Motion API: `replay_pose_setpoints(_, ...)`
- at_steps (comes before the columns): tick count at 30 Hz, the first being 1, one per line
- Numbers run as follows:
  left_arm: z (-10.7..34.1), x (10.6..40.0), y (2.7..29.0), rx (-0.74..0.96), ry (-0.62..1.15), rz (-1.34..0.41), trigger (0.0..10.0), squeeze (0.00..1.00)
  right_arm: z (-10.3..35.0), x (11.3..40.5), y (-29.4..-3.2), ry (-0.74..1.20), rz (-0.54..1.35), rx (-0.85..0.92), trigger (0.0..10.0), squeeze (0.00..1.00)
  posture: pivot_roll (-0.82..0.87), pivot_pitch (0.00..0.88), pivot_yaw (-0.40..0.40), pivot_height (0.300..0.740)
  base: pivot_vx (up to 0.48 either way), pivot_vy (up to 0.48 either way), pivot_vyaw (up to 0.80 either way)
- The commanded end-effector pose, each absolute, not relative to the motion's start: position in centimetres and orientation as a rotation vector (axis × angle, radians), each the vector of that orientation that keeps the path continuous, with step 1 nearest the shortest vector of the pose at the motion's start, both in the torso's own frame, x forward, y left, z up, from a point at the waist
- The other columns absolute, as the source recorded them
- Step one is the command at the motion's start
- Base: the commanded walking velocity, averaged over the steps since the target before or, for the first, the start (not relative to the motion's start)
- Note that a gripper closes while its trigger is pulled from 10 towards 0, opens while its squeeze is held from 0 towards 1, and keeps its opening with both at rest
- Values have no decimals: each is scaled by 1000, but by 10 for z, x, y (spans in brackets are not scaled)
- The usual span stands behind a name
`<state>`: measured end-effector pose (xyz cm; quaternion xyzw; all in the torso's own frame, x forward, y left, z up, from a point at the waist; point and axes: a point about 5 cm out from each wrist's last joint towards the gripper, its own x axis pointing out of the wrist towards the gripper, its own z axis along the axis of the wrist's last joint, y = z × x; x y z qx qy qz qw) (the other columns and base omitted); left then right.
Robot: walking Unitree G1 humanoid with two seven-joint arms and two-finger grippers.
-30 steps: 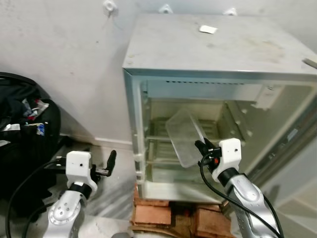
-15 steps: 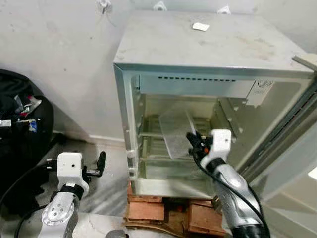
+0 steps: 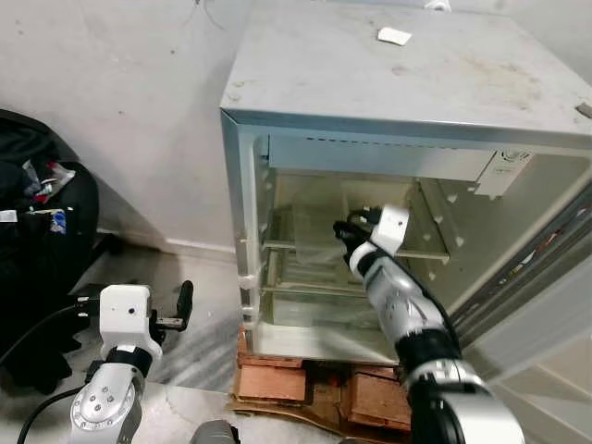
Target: Restocking fridge
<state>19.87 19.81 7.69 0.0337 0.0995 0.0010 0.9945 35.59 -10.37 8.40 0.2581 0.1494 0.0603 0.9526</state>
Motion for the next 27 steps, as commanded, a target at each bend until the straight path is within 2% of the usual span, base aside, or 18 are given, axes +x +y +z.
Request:
replay_pose_setpoints(1,79,195,195,78,204,-4,10000,0,85,360,-102,306,87,591,10000,0,193,130,-69,740,0,0,0)
replay_pose_setpoints(7,81,196,194,84,202,0,10000,0,97,370,-82,306,93,750,10000,0,210,144,-75,740,0,0,0)
replay_pose_setpoints(8,82,195,193,84,204,0,10000,0,105,373,-72,290,108,823,10000,0,214,150,-75,740,0,0,0)
replay_pose_setpoints(16,81,189,191,81,213,15,10000,0,116,378,-56,287,94,897,10000,0,240,163,-91,740,0,0,0)
replay_pose_setpoints(17,81,189,191,80,214,18,10000,0,117,378,-55,284,96,891,10000,471,244,165,-94,740,0,0,0)
replay_pose_setpoints(18,81,188,191,80,214,19,10000,0,117,378,-54,285,98,885,10000,1000,245,166,-96,740,0,0,0)
replay_pose_setpoints(27,82,188,190,79,217,29,10000,0,106,372,-53,316,62,795,10000,1000,246,173,-104,740,0,0,0)
